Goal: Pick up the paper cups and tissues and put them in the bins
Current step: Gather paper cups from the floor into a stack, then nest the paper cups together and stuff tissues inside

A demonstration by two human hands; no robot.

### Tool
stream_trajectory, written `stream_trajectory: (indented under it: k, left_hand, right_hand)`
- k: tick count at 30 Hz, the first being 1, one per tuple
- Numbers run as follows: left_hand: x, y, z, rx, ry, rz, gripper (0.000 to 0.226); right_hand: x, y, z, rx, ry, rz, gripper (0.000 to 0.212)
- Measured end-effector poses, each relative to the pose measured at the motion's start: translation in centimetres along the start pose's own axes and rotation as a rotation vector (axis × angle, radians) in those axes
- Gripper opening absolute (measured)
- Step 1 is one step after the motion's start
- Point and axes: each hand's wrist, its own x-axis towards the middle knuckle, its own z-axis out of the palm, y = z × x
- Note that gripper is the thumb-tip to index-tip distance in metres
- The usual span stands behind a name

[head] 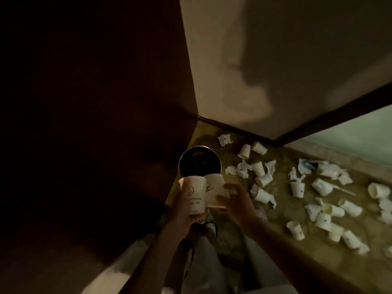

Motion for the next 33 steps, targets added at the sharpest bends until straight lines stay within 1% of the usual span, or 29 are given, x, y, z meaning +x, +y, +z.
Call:
stream_trajectory:
  k: [3, 5, 7, 10, 12, 14, 16, 18, 20, 24, 26, 28, 29, 31, 33]
  left_hand:
    - [8.1, 1.5, -0.3, 0.138, 0.055, -0.004, 0.061]
    - [13.6, 1.4, 0.1, 0.186, 0.067, -0.037, 0.061]
    - [18.8, 0.5, 0.6, 0.244, 0.088, -0.052, 0.061]
    - [25.7, -1.3, 1.1, 0.340, 0.141, -0.058, 0.067]
    - [29.8, -2.4, 1.2, 0.354, 0.135, -0.060, 0.061]
    - [32.9, -3.1, 1.0, 0.386, 0.124, -0.033, 0.057]
    - [35.1, -3.5, 0.6, 0.476, 0.107, 0.020, 0.060]
    - [36.9, -4.2, 0.2, 0.579, 0.108, 0.048, 0.063]
    - [37.7, -4.9, -0.2, 0.631, 0.098, 0.058, 0.064]
    - [37.3, -5.7, -1.1, 0.709, 0.081, 0.138, 0.060]
    - [36.8, -5.4, -1.3, 0.758, 0.112, 0.153, 0.049]
    - [36.0, -5.0, -1.0, 0.805, 0.131, 0.167, 0.034]
    - [35.4, -4.9, -0.6, 0.825, 0.141, 0.197, 0.027]
    - [34.0, -4.8, 0.8, 0.843, 0.141, 0.298, 0.016]
    - [32.7, -5.3, 2.7, 0.863, 0.113, 0.392, 0.017]
  right_hand:
    - [6.6, 3.3, 2.8, 0.171, 0.110, 0.088, 0.033]
    - [11.0, 5.8, 3.8, 0.266, 0.162, 0.148, 0.035]
    - [15.3, 8.3, 4.1, 0.367, 0.176, 0.199, 0.034]
    - [20.9, 11.7, 4.0, 0.442, 0.172, 0.256, 0.036]
    - [23.7, 13.4, 3.6, 0.451, 0.145, 0.261, 0.041]
    - [25.7, 14.4, 3.7, 0.375, 0.093, 0.239, 0.049]
    - [27.1, 14.8, 4.0, 0.332, 0.051, 0.222, 0.060]
    - [28.1, 15.2, 4.5, 0.352, 0.011, 0.268, 0.069]
    - [28.4, 15.4, 4.7, 0.315, -0.044, 0.305, 0.071]
    - [27.3, 15.7, 4.3, 0.179, -0.115, 0.260, 0.053]
    - [26.3, 15.8, 3.5, 0.163, -0.159, 0.258, 0.044]
    - [25.5, 16.0, 2.2, 0.150, -0.216, 0.259, 0.034]
    - [25.2, 16.1, 1.5, 0.126, -0.230, 0.251, 0.029]
    - [25.0, 16.2, -0.4, 0.070, -0.206, 0.230, 0.021]
    - [24.7, 16.7, -2.9, 0.058, -0.178, 0.219, 0.016]
